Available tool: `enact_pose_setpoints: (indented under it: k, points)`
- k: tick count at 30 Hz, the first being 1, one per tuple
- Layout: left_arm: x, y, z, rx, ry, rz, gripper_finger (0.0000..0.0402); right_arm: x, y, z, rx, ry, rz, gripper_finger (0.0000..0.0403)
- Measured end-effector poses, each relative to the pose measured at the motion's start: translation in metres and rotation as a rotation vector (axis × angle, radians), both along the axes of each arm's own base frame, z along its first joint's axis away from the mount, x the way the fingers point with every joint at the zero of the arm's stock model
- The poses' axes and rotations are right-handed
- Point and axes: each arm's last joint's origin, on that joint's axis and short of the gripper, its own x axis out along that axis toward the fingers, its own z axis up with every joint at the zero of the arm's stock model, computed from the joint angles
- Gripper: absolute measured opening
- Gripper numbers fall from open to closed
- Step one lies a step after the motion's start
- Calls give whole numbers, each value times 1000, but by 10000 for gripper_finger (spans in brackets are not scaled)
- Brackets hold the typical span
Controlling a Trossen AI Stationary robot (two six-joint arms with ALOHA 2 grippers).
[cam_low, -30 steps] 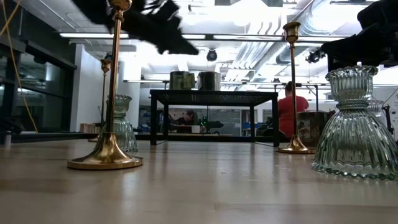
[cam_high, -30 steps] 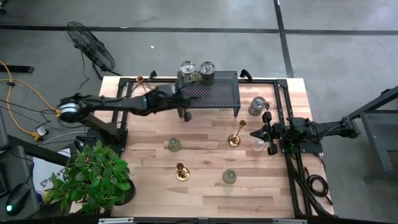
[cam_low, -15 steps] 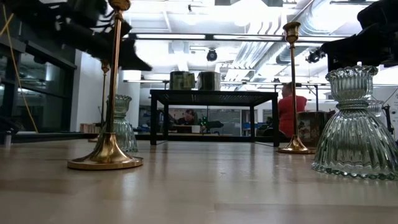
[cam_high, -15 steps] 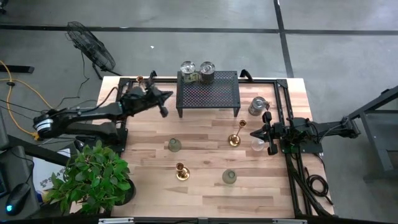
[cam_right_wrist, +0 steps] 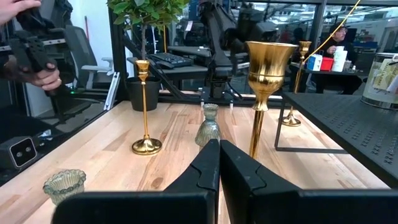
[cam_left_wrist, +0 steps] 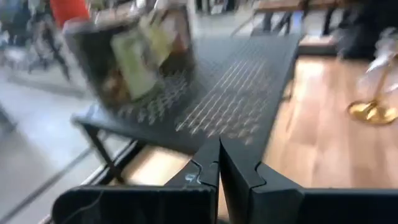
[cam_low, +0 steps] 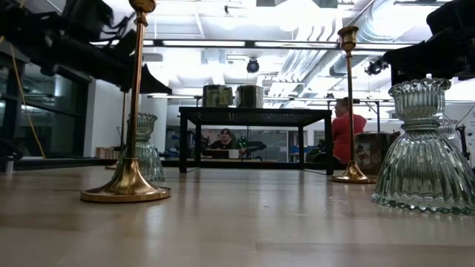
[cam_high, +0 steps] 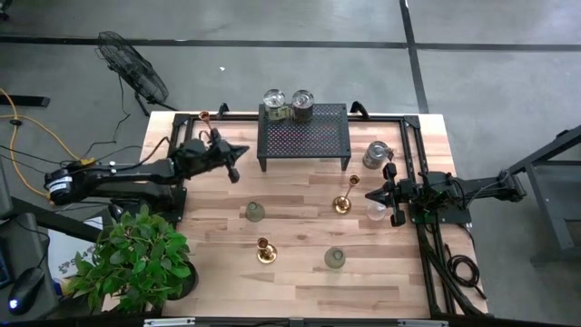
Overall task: Stock candles on shelf
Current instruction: Put the top gold candle holder on the shelf
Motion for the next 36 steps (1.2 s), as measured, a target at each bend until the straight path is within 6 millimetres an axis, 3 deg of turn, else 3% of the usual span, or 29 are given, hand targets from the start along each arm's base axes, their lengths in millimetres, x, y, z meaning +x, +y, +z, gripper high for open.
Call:
enact_pose_setpoints:
  k: [10,18,25,31,36]
  points:
    - [-7,-23,-10,153,-94,-19,6,0,0,0,0,0,-1,3]
    - [-13,-29,-7,137,-103,218,13,0,0,0,0,0,-1,3]
    - [-17,-39,-7,83,-133,388,88,0,0,0,0,1,-1,3]
    - [-24,-39,-9,50,-151,666,164,0,0,0,0,0,-1,3]
    - [-30,-37,-12,51,-153,866,203,0,0,0,0,1,-1,3]
